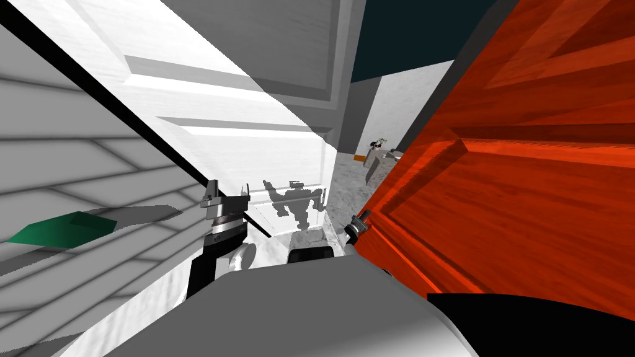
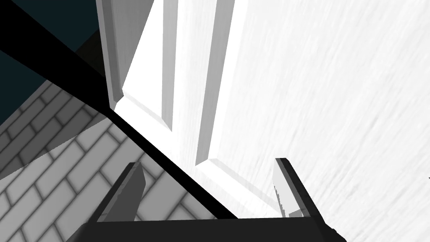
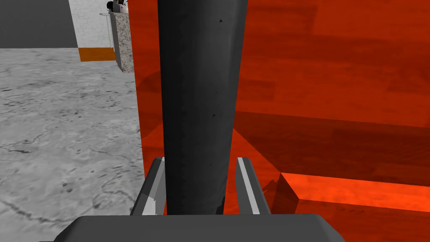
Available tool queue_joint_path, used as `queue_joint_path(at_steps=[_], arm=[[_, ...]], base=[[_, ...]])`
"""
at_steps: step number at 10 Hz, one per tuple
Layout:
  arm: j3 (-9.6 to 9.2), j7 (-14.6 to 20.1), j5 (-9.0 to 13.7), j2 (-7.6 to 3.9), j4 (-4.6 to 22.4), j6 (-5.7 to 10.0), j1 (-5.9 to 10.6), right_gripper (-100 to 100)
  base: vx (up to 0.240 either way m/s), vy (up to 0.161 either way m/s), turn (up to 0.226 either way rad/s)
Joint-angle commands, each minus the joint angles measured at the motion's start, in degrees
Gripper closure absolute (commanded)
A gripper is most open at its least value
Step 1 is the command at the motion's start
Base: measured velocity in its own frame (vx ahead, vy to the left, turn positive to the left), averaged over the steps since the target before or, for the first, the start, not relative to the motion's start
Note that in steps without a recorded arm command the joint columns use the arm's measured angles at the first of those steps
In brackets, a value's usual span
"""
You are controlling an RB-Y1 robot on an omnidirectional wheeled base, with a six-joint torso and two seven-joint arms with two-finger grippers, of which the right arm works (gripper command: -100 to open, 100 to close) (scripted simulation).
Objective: Push the door open
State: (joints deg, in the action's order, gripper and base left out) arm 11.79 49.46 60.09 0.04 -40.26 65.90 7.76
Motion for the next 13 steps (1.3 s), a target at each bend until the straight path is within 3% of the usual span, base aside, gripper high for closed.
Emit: queue_joint_path(at_steps=[1,8,9,10,13], arm=[[0.88,0.38,0.74,-1.63,0.48,1.84,-0.93,100],[1.21,0.31,1.57,-2.42,0.98,2.82,-0.55,100],[1.21,0.31,1.57,-2.42,-0.52,2.82,-0.55,100],[1.21,0.31,1.57,-2.42,0.98,2.82,-0.55,100],[1.21,0.31,1.57,-2.42,0.98,2.82,-0.55,100]], base=[[0.02,-0.098,0.044],[-0.003,-0.043,0.015],[-0.003,-0.008,0.017],[0.0,0.0,0.0],[0.007,-0.002,-0.003]])
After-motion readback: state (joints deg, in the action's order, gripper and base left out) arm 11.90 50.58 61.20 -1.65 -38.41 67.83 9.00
